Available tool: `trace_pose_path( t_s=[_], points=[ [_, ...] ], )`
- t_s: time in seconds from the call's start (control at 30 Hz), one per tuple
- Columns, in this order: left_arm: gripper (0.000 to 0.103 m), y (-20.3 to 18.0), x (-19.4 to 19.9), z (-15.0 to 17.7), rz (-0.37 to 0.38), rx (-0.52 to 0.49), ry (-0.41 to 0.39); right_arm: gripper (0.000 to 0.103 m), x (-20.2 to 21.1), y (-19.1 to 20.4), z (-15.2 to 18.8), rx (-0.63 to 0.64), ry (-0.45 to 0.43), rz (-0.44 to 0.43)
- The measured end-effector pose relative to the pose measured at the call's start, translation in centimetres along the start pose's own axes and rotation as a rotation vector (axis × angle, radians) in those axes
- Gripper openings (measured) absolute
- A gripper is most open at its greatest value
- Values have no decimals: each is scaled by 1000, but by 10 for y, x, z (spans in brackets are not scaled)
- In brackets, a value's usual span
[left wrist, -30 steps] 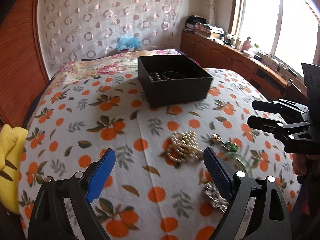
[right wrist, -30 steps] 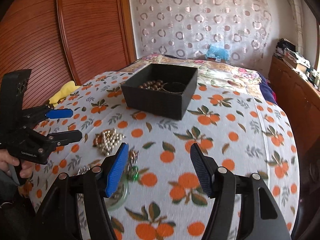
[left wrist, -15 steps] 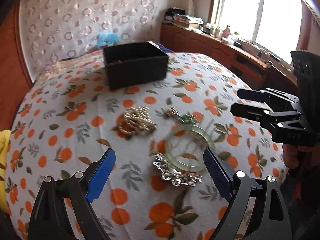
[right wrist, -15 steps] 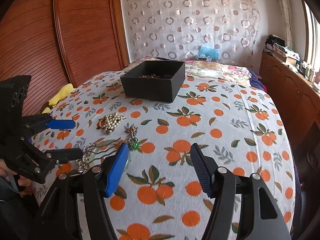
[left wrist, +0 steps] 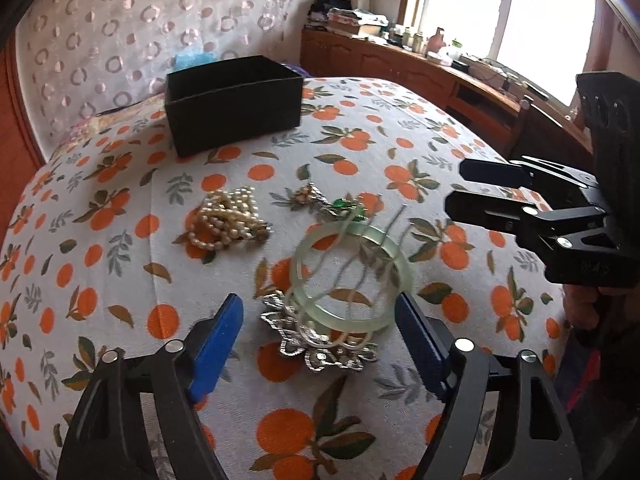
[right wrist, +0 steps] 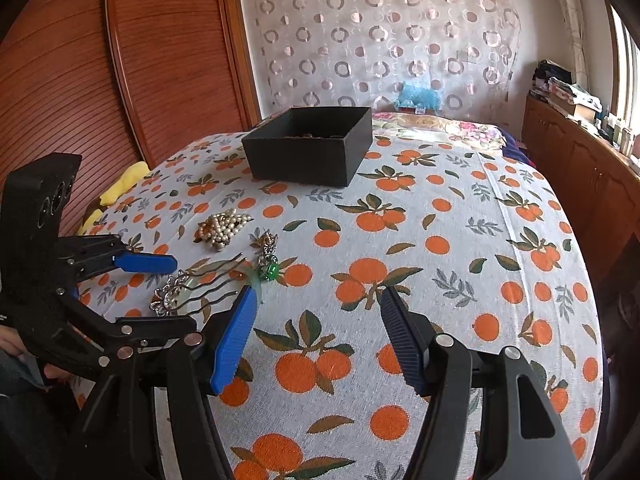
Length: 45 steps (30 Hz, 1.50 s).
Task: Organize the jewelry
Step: 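Reach the left gripper toward the jade bangle and silver hairpin, then grasp the silver hairpin with left while right grasps the jade bangle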
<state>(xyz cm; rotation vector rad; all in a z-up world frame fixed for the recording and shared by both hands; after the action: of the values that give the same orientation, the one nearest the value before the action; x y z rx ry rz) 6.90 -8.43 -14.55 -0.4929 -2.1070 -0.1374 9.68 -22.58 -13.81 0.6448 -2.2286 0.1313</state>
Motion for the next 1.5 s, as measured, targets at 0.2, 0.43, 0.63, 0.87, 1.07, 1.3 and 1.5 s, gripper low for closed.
trace_pose_path(
  t_s=[0.2,0.43,0.63,0.87,1.07,1.3,1.5],
  points=[
    [41,-3,8,-1,8,-11,-30,66,-1,1,1,0,6,-1],
    [19,10,10,3,14,29,-27,66,-5,8,1,15,18,-8],
    [18,14,11,5,32,55,-38,66,-5,9,1,19,21,-8],
    [0,25,18,4,4,83,-60,66,-5,9,0,17,22,-7],
    [0,50,23,7,-27,128,-57,66,-5,11,-1,24,22,-13],
    [24,32,31,4,-32,89,-75,66,-1,10,-3,30,15,4],
    [58,-1,26,1,-19,-10,-84,66,11,-6,0,2,3,26]
  ],
)
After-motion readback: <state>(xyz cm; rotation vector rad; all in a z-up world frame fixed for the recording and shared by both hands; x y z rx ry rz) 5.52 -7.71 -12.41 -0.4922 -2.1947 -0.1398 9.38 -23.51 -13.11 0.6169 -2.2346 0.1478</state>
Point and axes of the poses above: each gripper's, at about its wrist camera, not at the fingertips, and x roughly against the way its jaws point, y to its left, z to its underside, the point moved 6 cm from there along -x, roughly the way its jaws point, and after that the axes turned 6 degrees about y, right-handed, at the moved point
